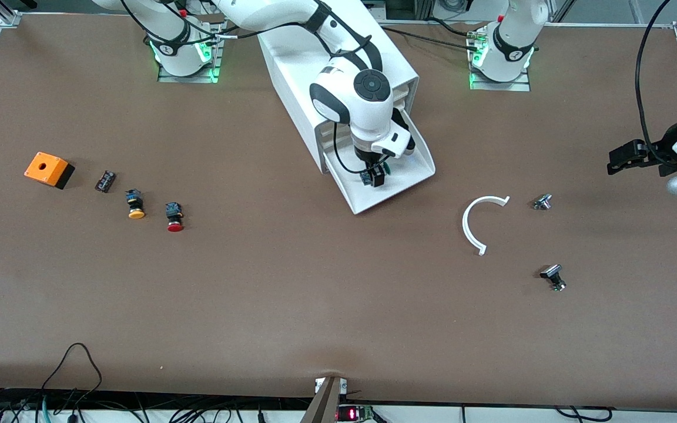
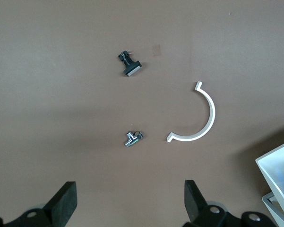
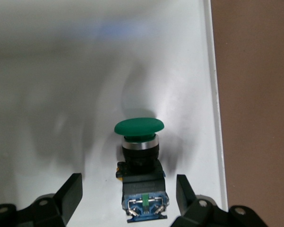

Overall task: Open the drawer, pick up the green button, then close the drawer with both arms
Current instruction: 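Lower the right gripper into the drawer and grasp the green button, then lift the green button out with the right gripper while the left gripper returns, then push the drawer shut with the left gripper while the right gripper holds the button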

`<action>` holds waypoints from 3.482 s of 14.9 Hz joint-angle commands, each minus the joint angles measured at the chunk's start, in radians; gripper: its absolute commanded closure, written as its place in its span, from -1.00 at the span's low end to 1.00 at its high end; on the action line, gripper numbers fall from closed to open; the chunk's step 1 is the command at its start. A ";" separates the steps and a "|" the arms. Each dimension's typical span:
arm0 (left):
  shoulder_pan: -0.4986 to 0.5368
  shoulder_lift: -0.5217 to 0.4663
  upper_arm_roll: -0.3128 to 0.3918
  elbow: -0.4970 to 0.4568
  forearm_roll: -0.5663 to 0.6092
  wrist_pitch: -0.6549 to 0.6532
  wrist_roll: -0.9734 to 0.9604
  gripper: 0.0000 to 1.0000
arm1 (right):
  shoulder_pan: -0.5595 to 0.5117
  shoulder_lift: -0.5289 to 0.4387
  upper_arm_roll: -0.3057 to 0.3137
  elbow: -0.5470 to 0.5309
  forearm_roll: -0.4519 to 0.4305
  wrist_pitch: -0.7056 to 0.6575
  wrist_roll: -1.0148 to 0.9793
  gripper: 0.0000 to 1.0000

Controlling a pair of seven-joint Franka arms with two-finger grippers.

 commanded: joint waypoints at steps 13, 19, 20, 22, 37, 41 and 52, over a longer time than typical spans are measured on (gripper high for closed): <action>0.005 0.026 0.005 0.040 0.025 -0.025 0.005 -1.00 | -0.003 -0.038 0.003 0.032 -0.012 -0.030 0.014 0.29; 0.004 0.041 0.004 0.034 0.027 -0.023 0.004 -1.00 | -0.049 -0.121 -0.047 0.038 -0.001 -0.050 0.068 0.29; 0.005 0.056 0.004 0.025 0.027 -0.017 0.005 -1.00 | -0.068 -0.138 -0.064 0.035 0.020 -0.049 0.068 0.29; 0.005 0.082 0.002 -0.009 0.027 -0.004 0.008 -1.00 | -0.092 -0.159 -0.121 0.034 0.078 -0.046 0.069 0.29; -0.065 0.188 -0.209 -0.118 -0.096 0.206 -0.654 -1.00 | -0.260 -0.210 -0.330 -0.192 0.247 -0.015 0.384 0.29; -0.154 0.308 -0.209 -0.198 -0.082 0.520 -0.805 -1.00 | -0.343 -0.205 -0.330 -0.297 0.238 0.099 0.382 0.29; -0.329 0.418 -0.206 -0.423 -0.076 0.863 -0.954 -1.00 | -0.469 -0.121 -0.267 -0.371 0.178 0.216 0.489 0.29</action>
